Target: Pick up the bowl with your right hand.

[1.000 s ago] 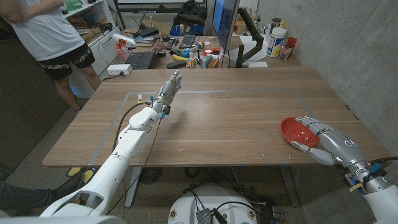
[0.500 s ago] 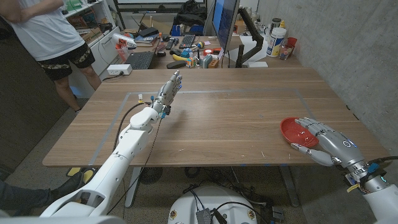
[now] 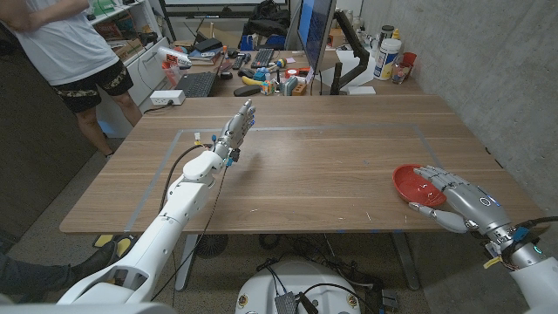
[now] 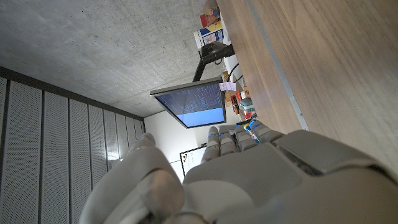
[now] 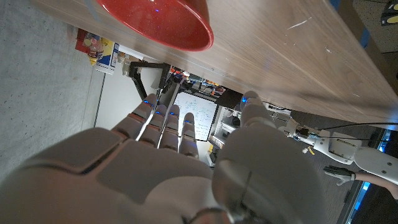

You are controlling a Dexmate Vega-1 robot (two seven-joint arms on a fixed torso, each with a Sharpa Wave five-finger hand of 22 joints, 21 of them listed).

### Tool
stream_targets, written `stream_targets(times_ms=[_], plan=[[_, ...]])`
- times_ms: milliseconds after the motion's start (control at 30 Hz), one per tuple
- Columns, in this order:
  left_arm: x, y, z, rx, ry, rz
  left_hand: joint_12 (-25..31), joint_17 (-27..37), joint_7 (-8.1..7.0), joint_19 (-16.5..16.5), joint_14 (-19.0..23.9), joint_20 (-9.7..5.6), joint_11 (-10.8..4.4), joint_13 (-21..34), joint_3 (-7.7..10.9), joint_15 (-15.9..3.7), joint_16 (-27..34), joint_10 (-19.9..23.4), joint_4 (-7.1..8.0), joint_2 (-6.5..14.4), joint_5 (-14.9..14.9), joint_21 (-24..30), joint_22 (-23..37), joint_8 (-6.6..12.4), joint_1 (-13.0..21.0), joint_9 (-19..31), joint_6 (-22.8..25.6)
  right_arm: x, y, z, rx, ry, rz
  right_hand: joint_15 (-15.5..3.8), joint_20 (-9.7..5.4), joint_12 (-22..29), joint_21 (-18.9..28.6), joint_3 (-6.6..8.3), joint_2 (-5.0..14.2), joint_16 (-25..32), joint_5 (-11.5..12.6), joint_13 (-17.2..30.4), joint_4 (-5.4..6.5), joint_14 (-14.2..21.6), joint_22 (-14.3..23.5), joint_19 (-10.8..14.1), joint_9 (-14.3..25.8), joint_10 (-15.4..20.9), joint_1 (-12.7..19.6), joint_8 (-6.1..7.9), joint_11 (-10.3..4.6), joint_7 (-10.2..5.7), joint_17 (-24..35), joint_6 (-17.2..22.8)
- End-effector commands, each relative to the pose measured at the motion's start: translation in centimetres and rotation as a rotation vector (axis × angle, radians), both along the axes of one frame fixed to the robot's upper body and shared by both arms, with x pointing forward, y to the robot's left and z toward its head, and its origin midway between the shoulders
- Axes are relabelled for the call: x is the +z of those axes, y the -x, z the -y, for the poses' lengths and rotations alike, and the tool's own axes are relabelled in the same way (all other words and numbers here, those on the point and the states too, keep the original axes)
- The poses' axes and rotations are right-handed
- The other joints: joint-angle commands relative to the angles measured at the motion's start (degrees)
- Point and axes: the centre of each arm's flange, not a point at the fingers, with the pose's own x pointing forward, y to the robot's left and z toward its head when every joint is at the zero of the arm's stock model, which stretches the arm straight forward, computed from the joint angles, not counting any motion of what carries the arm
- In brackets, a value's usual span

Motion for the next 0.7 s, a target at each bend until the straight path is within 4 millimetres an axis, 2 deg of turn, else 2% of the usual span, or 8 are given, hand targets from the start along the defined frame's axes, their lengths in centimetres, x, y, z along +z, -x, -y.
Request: stream_targets(times_ms=[33,300,333,700], plan=[[0.14,-0.1,-0.07,0.001,0.003,0.003,0.0,0.3,0.18,-0.2,-0.1,-0.07,-0.26,0.3,-0.33,0.02,0.1,-0.3,0.11,0.0,-0.2,0.2,0.3,-0.08,0.5,0.2,0.4,-0.17,-0.35,-0.01,-0.037,0.021,-0.03,0.32,0.62,-0.2,-0.1,-0.16,-0.68,0.0,0.4,0.3,0.12,0.0,0.2,0.2,0.2,-0.5,-0.1,0.05,-0.27,-0.2,0.2,-0.3],[0.1,-0.19,-0.14,0.0,0.005,0.001,0.0,0.3,0.12,-0.3,-0.1,-0.04,-0.12,0.3,-0.42,0.03,0.1,-0.3,0.11,0.0,-0.2,0.2,0.3,-0.07,0.6,0.2,0.4,-0.27,-0.62,-0.04,-0.057,0.029,-0.043,0.34,0.78,-0.1,-0.1,-0.28,-0.98,0.0,0.6,0.3,0.22,-0.1,0.2,0.2,0.2,-0.4,0.0,0.03,-0.12,-0.18,0.2,-0.5],[0.09,-0.2,-0.16,0.0,0.005,0.001,0.0,0.3,0.12,-0.3,-0.1,-0.02,-0.07,0.3,-0.43,0.02,0.1,-0.3,0.11,0.0,-0.2,0.2,0.3,-0.08,0.6,0.2,0.4,-0.28,-0.65,-0.04,-0.059,0.031,-0.043,0.4,0.76,-0.1,0.0,-0.34,-1.12,0.0,0.7,0.3,0.29,-0.1,0.2,0.1,0.2,-0.6,0.0,0.05,-0.52,-0.2,0.2,-0.5],[0.11,-0.18,-0.4,0.004,0.004,0.0,0.0,0.3,0.1,-0.4,-0.1,0.16,-0.21,0.3,-0.55,0.02,0.1,-0.3,0.11,0.1,-0.2,0.2,0.3,-0.1,0.6,0.2,0.4,-0.38,-1.03,-0.07,-0.087,0.042,-0.051,0.73,1.01,0.0,0.0,-0.48,-1.51,0.2,1.0,0.3,0.47,0.3,0.2,0.3,0.2,-0.4,0.1,0.15,-0.09,-0.22,0.3,-0.5]])
